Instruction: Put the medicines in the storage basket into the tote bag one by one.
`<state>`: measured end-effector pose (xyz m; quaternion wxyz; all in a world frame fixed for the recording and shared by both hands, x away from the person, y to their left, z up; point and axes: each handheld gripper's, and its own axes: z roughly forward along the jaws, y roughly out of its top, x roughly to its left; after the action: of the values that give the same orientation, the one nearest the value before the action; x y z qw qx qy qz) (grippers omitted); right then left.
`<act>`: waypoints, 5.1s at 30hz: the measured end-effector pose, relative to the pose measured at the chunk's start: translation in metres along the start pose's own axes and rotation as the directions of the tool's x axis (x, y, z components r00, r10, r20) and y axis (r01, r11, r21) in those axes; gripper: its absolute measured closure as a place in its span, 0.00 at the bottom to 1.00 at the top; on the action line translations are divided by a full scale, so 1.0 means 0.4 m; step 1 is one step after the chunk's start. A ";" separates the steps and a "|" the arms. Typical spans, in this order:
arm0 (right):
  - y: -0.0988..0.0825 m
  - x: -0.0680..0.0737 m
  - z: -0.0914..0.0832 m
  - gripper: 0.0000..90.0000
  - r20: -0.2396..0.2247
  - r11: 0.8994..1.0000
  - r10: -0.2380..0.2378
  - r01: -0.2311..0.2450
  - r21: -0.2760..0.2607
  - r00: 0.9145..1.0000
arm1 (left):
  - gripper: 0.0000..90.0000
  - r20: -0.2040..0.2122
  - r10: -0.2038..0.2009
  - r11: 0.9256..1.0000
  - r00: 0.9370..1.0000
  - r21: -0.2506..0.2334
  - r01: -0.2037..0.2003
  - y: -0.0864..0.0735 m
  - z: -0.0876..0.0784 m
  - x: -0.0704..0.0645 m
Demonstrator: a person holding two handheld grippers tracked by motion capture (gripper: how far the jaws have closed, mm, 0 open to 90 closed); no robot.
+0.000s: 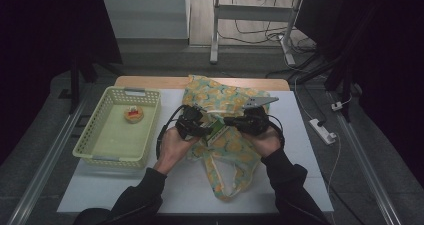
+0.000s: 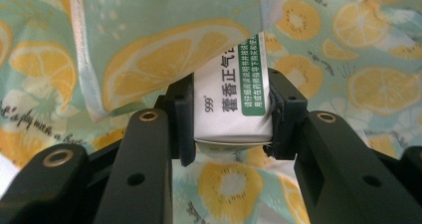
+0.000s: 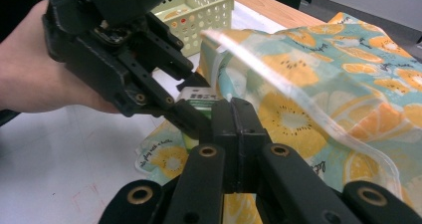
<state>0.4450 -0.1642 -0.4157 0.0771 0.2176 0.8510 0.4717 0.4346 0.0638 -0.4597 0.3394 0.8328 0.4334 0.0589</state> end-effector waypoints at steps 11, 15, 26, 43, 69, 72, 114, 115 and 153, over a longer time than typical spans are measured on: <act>0.000 0.001 0.002 1.00 -0.004 1.000 -0.001 0.001 0.001 1.000 | 0.69 -0.031 0.004 0.999 1.000 -0.050 -0.006 0.034 0.030 0.004; 0.000 0.001 0.001 1.00 -0.002 1.000 0.001 -0.001 0.002 1.000 | 0.69 -0.045 0.010 0.998 0.999 -0.067 -0.013 0.041 0.042 0.005; -0.005 -0.007 0.004 1.00 0.007 1.000 0.011 -0.011 0.010 1.000 | 0.69 -0.067 0.013 0.997 0.998 -0.073 -0.018 0.045 0.080 0.012; -0.009 -0.016 0.000 1.00 0.016 1.000 0.018 -0.018 0.010 1.000 | 0.43 -0.050 0.089 0.994 0.995 -0.055 -0.092 0.033 0.054 0.003; -0.009 -0.017 0.001 1.00 0.010 1.000 0.024 -0.024 0.006 1.000 | 0.16 0.129 0.048 0.994 0.990 -0.104 -0.035 -0.051 -0.087 0.076; -0.009 -0.017 0.000 1.00 0.012 1.000 0.025 -0.026 0.008 1.000 | 0.14 0.108 0.066 0.993 0.992 -0.102 -0.055 -0.058 -0.100 0.084; -0.012 -0.018 0.007 1.00 0.018 1.000 0.019 -0.019 0.013 1.000 | 0.00 -0.155 -0.109 0.986 0.982 -0.140 0.088 -0.184 -0.267 0.410; -0.012 -0.017 0.007 1.00 0.018 1.000 0.019 -0.019 0.013 1.000 | 0.00 -0.156 -0.121 0.986 0.980 -0.134 0.100 -0.186 -0.266 0.419; -0.013 -0.017 0.008 1.00 0.009 1.000 0.016 -0.016 0.017 1.000 | 0.03 -0.294 -0.228 0.955 0.928 0.120 0.272 -0.228 -0.117 0.603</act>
<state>0.4507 -0.1672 -0.4223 0.0753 0.2272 0.8527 0.4643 0.5031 0.3076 -0.5277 0.2131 0.7784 0.5826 0.0962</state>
